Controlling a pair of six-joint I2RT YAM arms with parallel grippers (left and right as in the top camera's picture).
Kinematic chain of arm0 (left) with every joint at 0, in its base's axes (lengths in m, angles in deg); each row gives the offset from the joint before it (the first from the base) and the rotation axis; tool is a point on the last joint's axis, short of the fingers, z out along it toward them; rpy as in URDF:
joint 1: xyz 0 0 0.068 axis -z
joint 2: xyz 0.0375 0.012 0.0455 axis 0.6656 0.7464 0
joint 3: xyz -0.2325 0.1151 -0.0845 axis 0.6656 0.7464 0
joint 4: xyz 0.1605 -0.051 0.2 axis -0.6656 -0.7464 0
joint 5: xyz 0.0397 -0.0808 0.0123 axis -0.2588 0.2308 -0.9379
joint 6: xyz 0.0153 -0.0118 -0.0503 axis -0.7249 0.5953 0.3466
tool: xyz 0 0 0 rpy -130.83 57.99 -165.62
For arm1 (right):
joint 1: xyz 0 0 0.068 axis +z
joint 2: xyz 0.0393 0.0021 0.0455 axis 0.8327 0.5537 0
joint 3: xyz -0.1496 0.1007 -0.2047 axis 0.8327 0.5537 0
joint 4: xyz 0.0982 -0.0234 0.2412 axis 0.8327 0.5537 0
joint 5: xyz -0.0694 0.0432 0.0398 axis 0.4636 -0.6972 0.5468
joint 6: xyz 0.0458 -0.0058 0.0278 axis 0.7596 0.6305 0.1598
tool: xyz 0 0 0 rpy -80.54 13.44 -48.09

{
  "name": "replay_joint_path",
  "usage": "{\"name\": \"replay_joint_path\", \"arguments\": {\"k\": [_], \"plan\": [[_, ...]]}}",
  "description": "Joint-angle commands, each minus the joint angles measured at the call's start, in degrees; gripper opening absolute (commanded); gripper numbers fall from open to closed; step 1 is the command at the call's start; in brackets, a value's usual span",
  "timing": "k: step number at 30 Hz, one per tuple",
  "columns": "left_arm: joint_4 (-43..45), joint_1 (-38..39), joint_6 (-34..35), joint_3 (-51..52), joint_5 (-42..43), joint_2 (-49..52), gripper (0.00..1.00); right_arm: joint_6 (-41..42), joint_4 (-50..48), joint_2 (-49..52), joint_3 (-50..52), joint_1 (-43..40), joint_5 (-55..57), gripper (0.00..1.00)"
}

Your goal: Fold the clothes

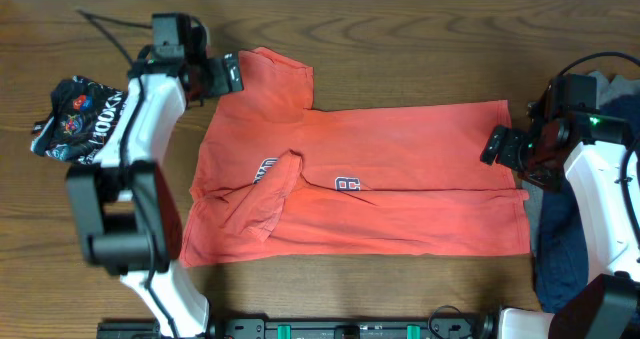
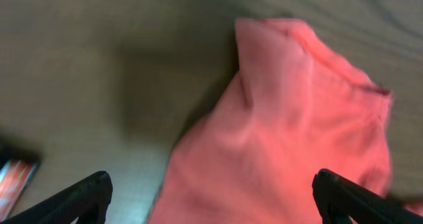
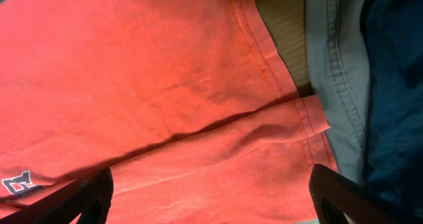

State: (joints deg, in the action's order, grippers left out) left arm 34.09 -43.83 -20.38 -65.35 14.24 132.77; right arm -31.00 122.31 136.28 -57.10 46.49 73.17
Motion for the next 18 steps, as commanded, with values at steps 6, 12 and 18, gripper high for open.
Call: {"name": "replay_joint_path", "arguments": {"k": [6, 12, 18], "plan": [[9.4, 2.6, -2.5, -2.4, 4.4, 10.4, 0.98, -0.6, 0.1, -0.5, -0.3, -0.2, -0.7, 0.93], [10.8, 5.2, -2.5, -2.4, 4.4, 12.8, 0.78, -0.4, 0.1, -0.5, -0.3, -0.2, -0.7, 0.92], [9.2, 4.8, -0.9, -2.4, 4.4, 11.2, 0.06, -1.8, -3.2, -0.1, -0.3, -0.1, -0.7, 0.74]]}}
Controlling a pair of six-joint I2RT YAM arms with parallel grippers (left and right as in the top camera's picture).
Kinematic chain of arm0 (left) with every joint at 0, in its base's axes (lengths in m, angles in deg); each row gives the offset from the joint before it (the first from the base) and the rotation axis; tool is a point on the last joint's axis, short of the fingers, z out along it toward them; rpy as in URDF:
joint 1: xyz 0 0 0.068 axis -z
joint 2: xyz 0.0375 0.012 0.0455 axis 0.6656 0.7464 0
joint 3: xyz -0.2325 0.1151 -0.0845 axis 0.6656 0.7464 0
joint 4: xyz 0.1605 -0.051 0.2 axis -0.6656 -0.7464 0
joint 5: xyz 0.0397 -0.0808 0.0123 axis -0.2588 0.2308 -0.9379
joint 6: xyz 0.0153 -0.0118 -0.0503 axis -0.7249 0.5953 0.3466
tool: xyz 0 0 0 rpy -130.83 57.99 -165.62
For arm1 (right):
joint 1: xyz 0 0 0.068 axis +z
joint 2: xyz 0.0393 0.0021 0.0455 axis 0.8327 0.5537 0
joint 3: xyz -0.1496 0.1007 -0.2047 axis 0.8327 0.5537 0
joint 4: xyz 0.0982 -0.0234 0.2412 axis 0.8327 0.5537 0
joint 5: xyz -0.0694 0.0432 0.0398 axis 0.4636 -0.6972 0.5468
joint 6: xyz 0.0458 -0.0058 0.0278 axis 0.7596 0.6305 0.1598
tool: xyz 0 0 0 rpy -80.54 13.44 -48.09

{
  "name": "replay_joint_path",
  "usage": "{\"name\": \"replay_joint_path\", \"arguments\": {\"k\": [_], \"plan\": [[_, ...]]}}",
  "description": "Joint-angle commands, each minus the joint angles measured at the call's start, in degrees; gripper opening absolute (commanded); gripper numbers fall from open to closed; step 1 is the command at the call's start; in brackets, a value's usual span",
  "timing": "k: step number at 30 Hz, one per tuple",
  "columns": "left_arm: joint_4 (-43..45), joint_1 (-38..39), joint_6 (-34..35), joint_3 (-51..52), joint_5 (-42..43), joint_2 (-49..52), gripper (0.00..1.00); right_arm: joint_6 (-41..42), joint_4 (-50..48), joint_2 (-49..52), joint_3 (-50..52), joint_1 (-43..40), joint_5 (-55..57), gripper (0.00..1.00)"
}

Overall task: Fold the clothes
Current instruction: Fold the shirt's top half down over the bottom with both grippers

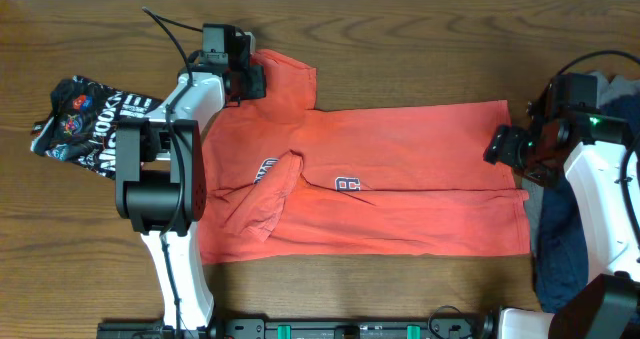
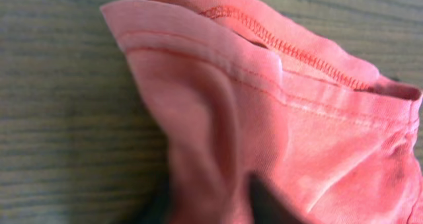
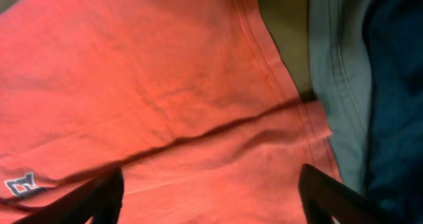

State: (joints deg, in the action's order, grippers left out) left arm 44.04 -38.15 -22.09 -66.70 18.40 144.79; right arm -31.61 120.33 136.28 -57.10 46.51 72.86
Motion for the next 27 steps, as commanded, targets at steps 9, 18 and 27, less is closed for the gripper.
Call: {"name": "replay_joint_path", "arguments": {"k": [9, 18, 27], "plan": [[-13.7, -3.3, 10.9, -1.1, 0.3, -8.3, 0.06, -6.5, -15.3, 8.3, -0.4, 0.7, 1.7, 0.81], [-26.2, -3.2, 10.9, -1.0, 0.3, -9.7, 0.06, -4.8, -39.2, 22.7, -0.4, 0.8, 2.9, 0.82], [-30.1, -3.2, 10.9, -1.0, 0.3, -9.7, 0.06, 0.0, -52.0, 32.1, -0.4, 0.8, 2.9, 0.78]]}}
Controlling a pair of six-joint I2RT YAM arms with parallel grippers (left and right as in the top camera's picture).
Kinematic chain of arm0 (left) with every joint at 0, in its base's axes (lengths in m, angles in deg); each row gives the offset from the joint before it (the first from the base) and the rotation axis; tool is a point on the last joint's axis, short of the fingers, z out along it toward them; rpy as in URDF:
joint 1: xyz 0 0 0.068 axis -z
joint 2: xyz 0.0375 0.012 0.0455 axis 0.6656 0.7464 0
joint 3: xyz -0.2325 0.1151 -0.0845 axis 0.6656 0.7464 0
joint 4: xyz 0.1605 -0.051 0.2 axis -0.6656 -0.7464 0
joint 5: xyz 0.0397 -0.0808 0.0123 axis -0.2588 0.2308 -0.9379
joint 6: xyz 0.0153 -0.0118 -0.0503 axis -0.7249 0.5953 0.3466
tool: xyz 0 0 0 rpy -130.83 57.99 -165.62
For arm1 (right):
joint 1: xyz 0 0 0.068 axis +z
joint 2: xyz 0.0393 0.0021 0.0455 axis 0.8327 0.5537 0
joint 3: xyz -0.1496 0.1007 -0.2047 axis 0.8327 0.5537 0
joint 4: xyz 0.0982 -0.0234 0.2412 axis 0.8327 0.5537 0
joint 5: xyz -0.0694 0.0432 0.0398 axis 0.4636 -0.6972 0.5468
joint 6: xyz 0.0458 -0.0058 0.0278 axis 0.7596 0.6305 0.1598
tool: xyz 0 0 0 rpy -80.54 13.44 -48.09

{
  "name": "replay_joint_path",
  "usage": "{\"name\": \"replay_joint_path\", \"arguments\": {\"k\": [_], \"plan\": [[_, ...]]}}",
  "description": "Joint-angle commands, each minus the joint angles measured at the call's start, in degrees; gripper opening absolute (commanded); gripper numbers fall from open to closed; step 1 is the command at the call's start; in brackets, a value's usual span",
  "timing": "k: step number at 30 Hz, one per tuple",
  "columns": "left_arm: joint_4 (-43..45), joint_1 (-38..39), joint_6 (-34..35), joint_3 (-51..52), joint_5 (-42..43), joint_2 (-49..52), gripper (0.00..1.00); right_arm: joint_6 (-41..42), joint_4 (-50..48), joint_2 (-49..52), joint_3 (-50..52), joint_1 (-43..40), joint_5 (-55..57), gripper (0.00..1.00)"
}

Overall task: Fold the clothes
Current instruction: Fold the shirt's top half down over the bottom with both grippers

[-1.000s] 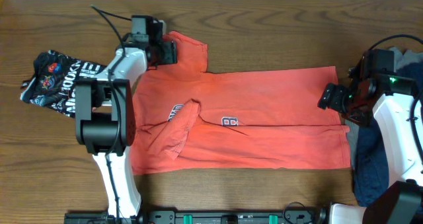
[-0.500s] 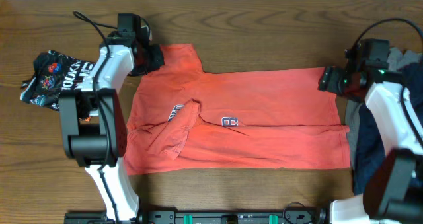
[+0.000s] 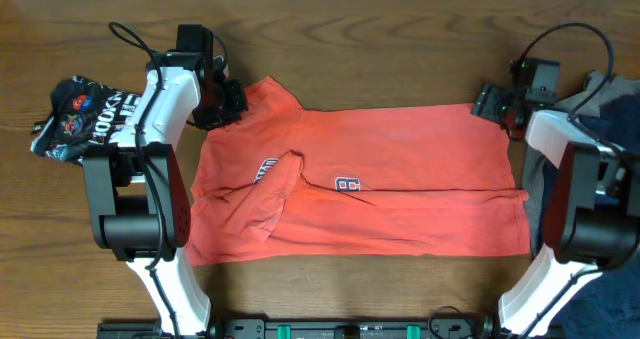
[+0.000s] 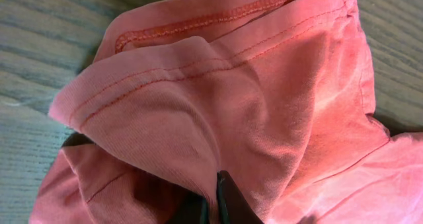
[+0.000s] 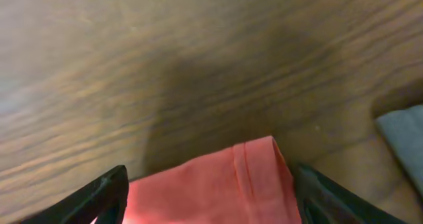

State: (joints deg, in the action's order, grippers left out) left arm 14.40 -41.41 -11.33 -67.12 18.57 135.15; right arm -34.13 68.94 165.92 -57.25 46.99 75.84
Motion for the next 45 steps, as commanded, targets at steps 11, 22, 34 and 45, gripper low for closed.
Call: {"name": "replay_joint_path", "arguments": {"k": [11, 22, 34, 45], "plan": [[-0.5, 0.0, 0.1, -0.6, 0.1, -0.1, 0.06, 3.1, 1.6, 4.3, -0.3, 0.4, -0.1, 0.01], [-8.9, -3.0, 0.1, -0.7, 0.2, -8.6, 0.06, 3.1, 16.3, -8.8, -4.2, 0.0, -0.1, 0.01], [-34.9, -4.0, -0.1, -0.4, 0.9, -15.3, 0.06, 2.9, 53.6, -24.4, -5.8, -0.1, 3.8, 0.01], [-39.9, -4.0, -3.9, 7.5, -6.6, -15.3, 0.06, 5.4, 69.8, -24.3, -4.7, -0.8, 19.5, 0.01]]}}
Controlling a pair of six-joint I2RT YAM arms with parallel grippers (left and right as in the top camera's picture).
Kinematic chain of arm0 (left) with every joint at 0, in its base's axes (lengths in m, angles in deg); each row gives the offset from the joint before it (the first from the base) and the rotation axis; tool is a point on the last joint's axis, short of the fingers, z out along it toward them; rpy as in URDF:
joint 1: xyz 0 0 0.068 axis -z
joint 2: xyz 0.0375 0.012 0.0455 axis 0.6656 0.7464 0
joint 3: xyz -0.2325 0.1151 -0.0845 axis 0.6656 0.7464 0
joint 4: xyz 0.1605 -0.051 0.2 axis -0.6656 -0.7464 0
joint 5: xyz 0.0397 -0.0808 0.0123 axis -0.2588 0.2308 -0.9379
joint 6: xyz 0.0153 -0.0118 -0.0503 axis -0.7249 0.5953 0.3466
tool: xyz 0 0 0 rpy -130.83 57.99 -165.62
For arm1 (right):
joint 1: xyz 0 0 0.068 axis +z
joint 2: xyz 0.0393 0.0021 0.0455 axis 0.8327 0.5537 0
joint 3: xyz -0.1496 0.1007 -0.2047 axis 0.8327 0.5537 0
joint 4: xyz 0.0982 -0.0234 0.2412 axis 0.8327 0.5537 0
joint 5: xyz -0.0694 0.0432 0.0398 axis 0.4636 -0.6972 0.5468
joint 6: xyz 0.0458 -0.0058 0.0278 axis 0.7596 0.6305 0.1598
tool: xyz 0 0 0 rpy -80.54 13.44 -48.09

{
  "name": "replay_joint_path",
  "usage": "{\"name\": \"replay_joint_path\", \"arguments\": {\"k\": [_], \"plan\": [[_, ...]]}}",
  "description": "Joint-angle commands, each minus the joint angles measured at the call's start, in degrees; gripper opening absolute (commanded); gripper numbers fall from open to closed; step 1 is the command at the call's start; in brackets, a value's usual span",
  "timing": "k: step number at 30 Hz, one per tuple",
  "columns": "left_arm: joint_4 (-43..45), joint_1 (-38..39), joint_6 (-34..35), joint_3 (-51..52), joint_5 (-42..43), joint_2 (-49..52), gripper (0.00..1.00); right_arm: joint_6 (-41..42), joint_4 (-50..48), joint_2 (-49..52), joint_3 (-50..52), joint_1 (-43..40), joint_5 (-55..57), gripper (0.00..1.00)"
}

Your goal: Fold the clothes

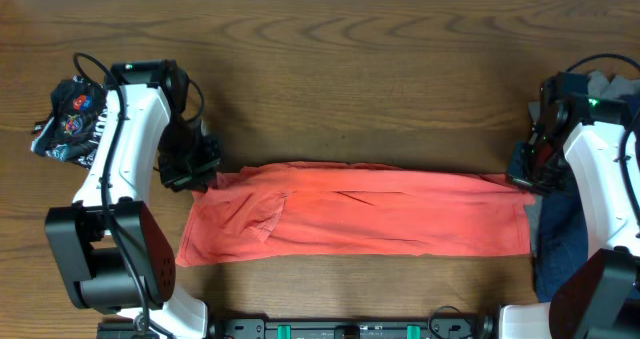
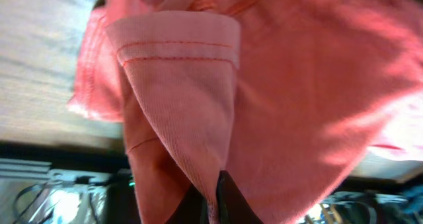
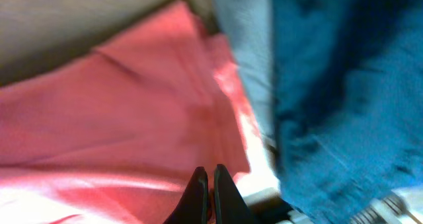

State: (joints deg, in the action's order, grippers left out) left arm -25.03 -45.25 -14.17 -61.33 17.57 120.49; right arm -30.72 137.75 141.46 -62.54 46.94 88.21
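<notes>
The red shirt (image 1: 360, 214) lies as a long narrow band across the near middle of the table, its far half doubled over toward the front. My left gripper (image 1: 197, 169) is shut on the sleeve end at the band's far left corner; in the left wrist view the fingers (image 2: 215, 201) pinch a fold of red cloth (image 2: 185, 85). My right gripper (image 1: 524, 176) is shut on the hem at the far right corner, its closed tips (image 3: 207, 197) on red fabric (image 3: 119, 118).
A dark patterned garment (image 1: 70, 114) lies at the left edge, beside the left arm. A heap of blue jeans (image 1: 560, 239) and grey cloth (image 1: 603, 81) fills the right edge, touching the shirt's hem; the jeans (image 3: 344, 85) sit right beside the right fingers.
Both grippers were at the shirt's far corners with the shirt spread wide. They now sit nearer the front, and the far half lies folded over the near half, leaving a narrow band.
The shirt first lay spread with both grippers open, the left beside the far left sleeve, the right over the right hem. The left then reached the sleeve. Later both were at the far corners, the left shut on the sleeve. Now the shirt is folded lengthwise.
</notes>
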Motion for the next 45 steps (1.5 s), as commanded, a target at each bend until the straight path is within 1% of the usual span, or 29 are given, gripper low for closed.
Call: {"name": "replay_joint_path", "arguments": {"k": [1, 5, 9, 14, 15, 16, 17, 18, 19, 20, 21, 22, 23, 24, 26, 28, 32, 38, 40, 45], "plan": [[-0.3, -0.1, -0.4, 2.3, -7.5, -0.6, 0.06, 2.0, 1.6, 0.2, 0.5, -1.2, 8.0, 0.01], [1.6, -0.1, 3.5, 4.4, -13.5, -0.6, 0.06, 2.3, 3.1, 0.2, 0.6, -2.9, 9.0, 0.01], [2.9, -0.1, 5.3, 5.3, -13.9, -0.6, 0.06, 2.8, 3.3, 0.2, 1.2, -4.5, 9.0, 0.01], [2.4, 0.0, 5.3, 5.4, -13.9, -0.6, 0.06, 2.8, 3.0, 0.2, 2.9, -5.4, 8.9, 0.01], [2.3, 0.0, 5.3, 5.4, -13.9, -0.6, 0.06, 2.8, 2.6, 0.2, 3.2, -5.4, 8.8, 0.03], [2.2, 0.0, 5.3, 5.4, -13.9, -0.6, 0.06, 2.8, 2.6, 0.2, 3.5, -5.4, 8.6, 0.12], [2.2, 0.0, 5.3, 5.4, -13.9, -0.6, 0.06, 2.8, 2.3, 0.2, 3.6, -5.4, 8.5, 0.26], [2.0, 0.0, 5.3, 5.4, -13.9, -0.6, 0.06, 2.8, 2.1, 0.2, 3.7, -5.4, 8.5, 0.34], [1.9, 0.0, 5.3, 5.4, -13.9, -0.6, 0.09, 2.8, 2.0, 0.2, 3.7, -5.4, 8.5, 0.35], [1.6, 0.0, 5.3, 5.4, -13.9, -0.6, 0.17, 2.8, 2.0, 0.2, 3.7, -5.4, 8.5, 0.36], [1.3, 0.0, 5.3, 5.4, -13.9, -0.6, 0.31, 2.8, 2.0, 0.2, 3.7, -5.4, 8.5, 0.37], [1.0, 0.0, 5.3, 5.4, -13.9, -0.6, 0.37, 2.8, 2.0, 0.2, 3.7, -5.4, 8.5, 0.37], [0.7, 0.0, 5.3, 5.4, -13.9, -0.6, 0.41, 2.8, 2.0, 0.2, 3.7, -5.4, 8.5, 0.37], [0.6, 0.0, 5.3, 5.4, -13.9, -0.6, 0.43, 2.8, 2.0, 0.2, 3.7, -5.4, 8.5, 0.37], [0.7, 0.0, 5.3, 5.4, -13.9, -0.6, 0.46, 2.7, 2.0, 0.2, 3.7, -5.4, 8.3, 0.41], [0.7, 0.0, 5.3, 5.4, -13.9, -0.6, 0.47, 2.6, 1.2, 0.2, 3.7, -5.4, 6.8, 0.46], [0.8, 0.0, 5.3, 5.4, -13.9, -0.6, 0.47, -0.8, -0.4, 0.2, 3.8, -5.4, 1.6, 0.5], [3.1, 0.1, 5.3, 5.4, -12.5, -0.6, 0.47, -1.1, -1.3, 0.2, 4.0, -5.4, -0.7, 0.55], [4.4, 0.1, 5.0, 5.4, -10.6, -0.6, 0.47, -1.2, -1.7, 0.2, 4.0, -5.7, -1.7, 0.56], [7.8, 0.1, 1.8, 5.4, -3.9, -0.6, 0.47, -1.4, -3.7, 0.2, 5.9, -7.5, -3.3, 0.62]]}}
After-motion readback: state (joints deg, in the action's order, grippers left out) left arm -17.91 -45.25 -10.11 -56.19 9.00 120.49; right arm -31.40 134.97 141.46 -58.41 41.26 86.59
